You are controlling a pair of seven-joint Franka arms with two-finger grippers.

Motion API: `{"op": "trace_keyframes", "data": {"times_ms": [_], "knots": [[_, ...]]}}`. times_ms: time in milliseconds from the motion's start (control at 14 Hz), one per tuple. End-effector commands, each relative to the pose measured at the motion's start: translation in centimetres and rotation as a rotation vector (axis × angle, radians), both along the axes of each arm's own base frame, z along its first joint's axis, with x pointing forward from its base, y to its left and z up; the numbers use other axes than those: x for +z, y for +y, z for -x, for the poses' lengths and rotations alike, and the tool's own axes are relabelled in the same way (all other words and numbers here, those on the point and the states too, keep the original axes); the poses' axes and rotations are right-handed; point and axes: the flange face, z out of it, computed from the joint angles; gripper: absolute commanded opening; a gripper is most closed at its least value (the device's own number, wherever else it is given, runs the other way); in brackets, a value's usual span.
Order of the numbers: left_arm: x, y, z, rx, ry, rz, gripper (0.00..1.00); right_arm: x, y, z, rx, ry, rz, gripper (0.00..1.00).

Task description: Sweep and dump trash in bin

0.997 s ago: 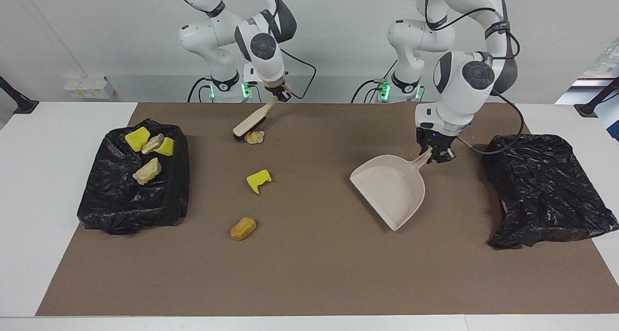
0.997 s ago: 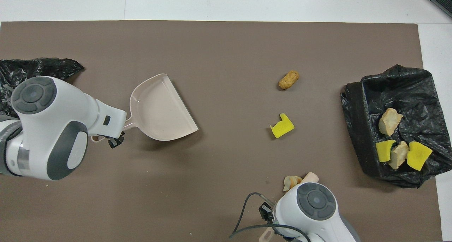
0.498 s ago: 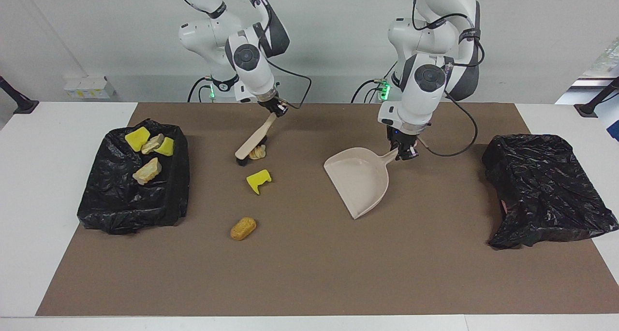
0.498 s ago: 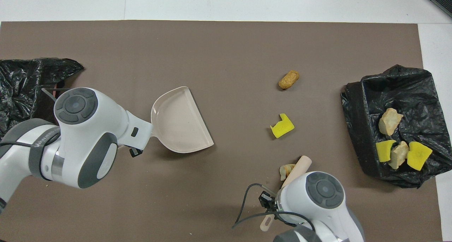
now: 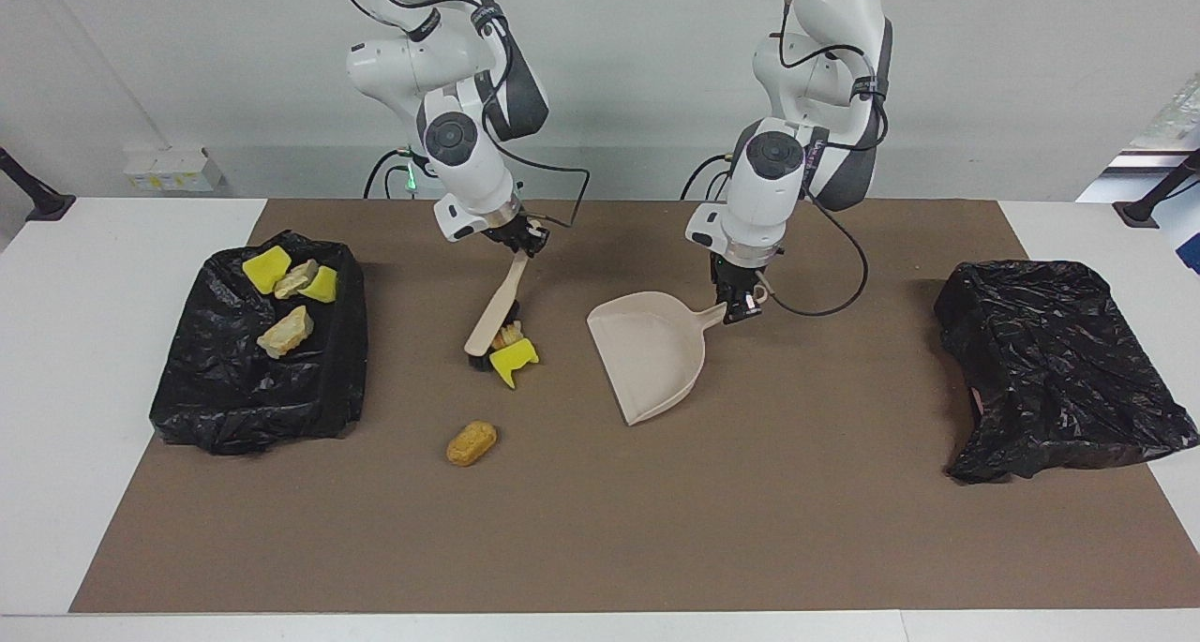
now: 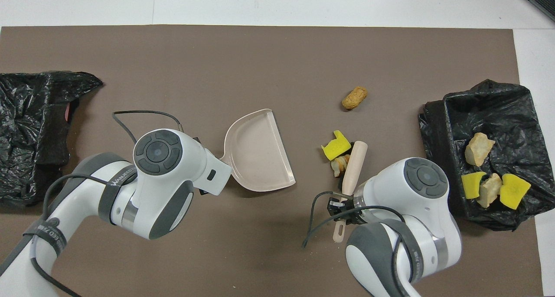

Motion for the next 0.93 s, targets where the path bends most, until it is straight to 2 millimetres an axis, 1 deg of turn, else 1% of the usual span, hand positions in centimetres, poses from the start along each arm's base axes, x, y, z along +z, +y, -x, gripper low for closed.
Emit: {"op": "trace_keyframes", "data": {"times_ms": [0, 71, 142, 214, 285, 356, 427, 498, 570, 641, 783, 854], "knots": [[0.0, -1.2, 0.6, -0.015, -0.012, 0.009, 0.00, 0.0, 0.1, -0.7, 0.134, -0.021, -0.050, 0.00], [-0.1, -1.7, 1.1, -0.028, -0.005, 0.005, 0.00, 0.0, 0.5, -0.3, 0.143, -0.008, -0.067, 0.00], [-0.1, -2.0, 1.4, -0.034, -0.002, 0.004, 0.00, 0.3, 1.5, 0.5, 0.160, 0.012, -0.102, 0.00], [0.0, -2.1, 1.4, -0.038, -0.005, 0.002, 0.00, 0.7, 3.9, 1.7, 0.208, 0.011, -0.140, 0.00], [-0.1, -2.1, 1.4, -0.043, -0.007, 0.000, 0.00, 0.9, 4.8, 2.2, 0.239, 0.010, -0.156, 0.00], [-0.3, -2.6, 1.7, -0.053, -0.007, -0.002, 0.00, 1.0, 5.3, 2.5, 0.249, 0.011, -0.168, 0.00], [-0.8, -3.2, 2.0, -0.065, -0.002, -0.007, 0.00, 1.2, 6.1, 2.9, 0.248, 0.014, -0.188, 0.00], [-1.0, -3.2, 2.0, -0.067, 0.001, -0.009, 0.00, 1.6, 7.0, 3.1, 0.233, 0.011, -0.223, 0.00], [-0.9, -3.3, 2.0, -0.068, -0.001, -0.008, 0.00, 2.2, 8.2, 3.2, 0.241, 0.001, -0.239, 0.00], [-1.0, -3.3, 2.0, -0.068, -0.003, -0.006, 0.00, 2.9, 8.9, 2.7, 0.268, -0.005, -0.239, 0.00], [-1.1, -3.0, 1.6, -0.068, -0.021, 0.005, 0.00, 3.3, 8.9, 1.7, 0.345, -0.037, -0.166, 0.00], [-1.0, -2.9, 1.4, -0.065, -0.027, 0.008, 0.00, 4.3, 8.8, 1.1, 0.384, -0.069, -0.124, 0.00]]}}
